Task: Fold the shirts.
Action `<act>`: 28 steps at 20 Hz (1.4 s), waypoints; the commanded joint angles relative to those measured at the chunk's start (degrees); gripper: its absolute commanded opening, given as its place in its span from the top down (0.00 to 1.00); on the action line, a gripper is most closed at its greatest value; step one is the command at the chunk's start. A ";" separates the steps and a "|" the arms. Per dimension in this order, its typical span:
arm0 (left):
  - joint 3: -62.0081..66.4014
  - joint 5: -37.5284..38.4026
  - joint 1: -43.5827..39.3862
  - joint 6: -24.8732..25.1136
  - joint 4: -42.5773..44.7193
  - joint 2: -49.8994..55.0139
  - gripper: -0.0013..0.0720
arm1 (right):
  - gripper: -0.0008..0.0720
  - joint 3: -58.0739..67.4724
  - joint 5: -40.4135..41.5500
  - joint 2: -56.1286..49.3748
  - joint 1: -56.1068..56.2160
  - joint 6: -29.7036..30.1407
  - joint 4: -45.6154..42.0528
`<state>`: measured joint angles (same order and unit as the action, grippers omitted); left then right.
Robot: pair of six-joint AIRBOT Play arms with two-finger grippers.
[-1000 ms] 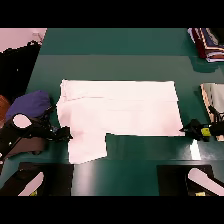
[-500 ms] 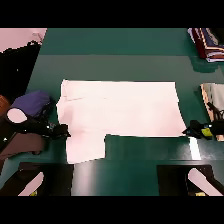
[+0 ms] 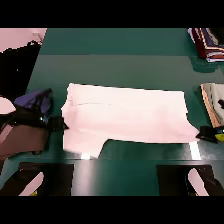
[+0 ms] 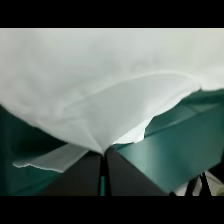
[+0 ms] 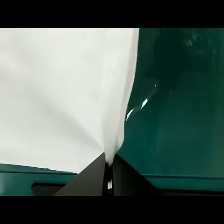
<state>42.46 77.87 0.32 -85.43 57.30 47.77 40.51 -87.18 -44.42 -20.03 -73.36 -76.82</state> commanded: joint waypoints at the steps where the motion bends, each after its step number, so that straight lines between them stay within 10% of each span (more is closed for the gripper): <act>1: 6.43 -11.23 0.02 -0.09 1.73 0.55 0.95 | 0.97 7.17 3.63 -6.01 6.12 -2.49 -0.87; 15: 36.02 -22.97 0.02 6.34 -0.83 43.21 0.95 | 0.97 40.26 7.74 -44.30 13.84 -6.80 -0.61; 16: 36.04 -24.48 0.02 6.01 -0.87 43.43 0.95 | 0.93 41.88 8.31 -45.97 13.73 -6.75 0.37; 17: 36.06 -25.49 0.02 5.90 -0.96 43.39 0.95 | 0.63 43.25 9.44 -47.45 13.33 -6.78 2.45; 18: 36.06 -25.99 0.02 5.95 -1.40 43.39 0.90 | 0.37 44.61 9.92 -48.92 12.44 -6.78 5.29; 20: 36.06 -25.73 0.04 5.90 -1.33 43.34 0.20 | 0.35 46.01 10.29 -50.86 10.49 -6.47 11.10; 22: 36.85 -23.93 0.15 5.92 -0.59 43.34 0.14 | 0.35 44.89 10.03 -50.64 7.98 -5.05 14.03; 25: 39.67 -18.80 0.15 5.95 -0.15 43.21 0.15 | 0.35 38.84 9.01 -48.19 3.80 -2.32 14.38; 27: 41.35 -15.41 0.09 7.15 -0.42 43.23 0.83 | 0.35 34.38 7.04 -47.34 0.96 0.22 14.78; 28: 41.72 -14.80 0.00 8.57 -1.01 43.23 0.94 | 0.35 32.04 5.88 -47.41 -0.59 2.05 16.41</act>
<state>82.39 59.05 0.40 -78.81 56.82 90.91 77.54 -78.81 -92.51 -16.86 -75.42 -63.26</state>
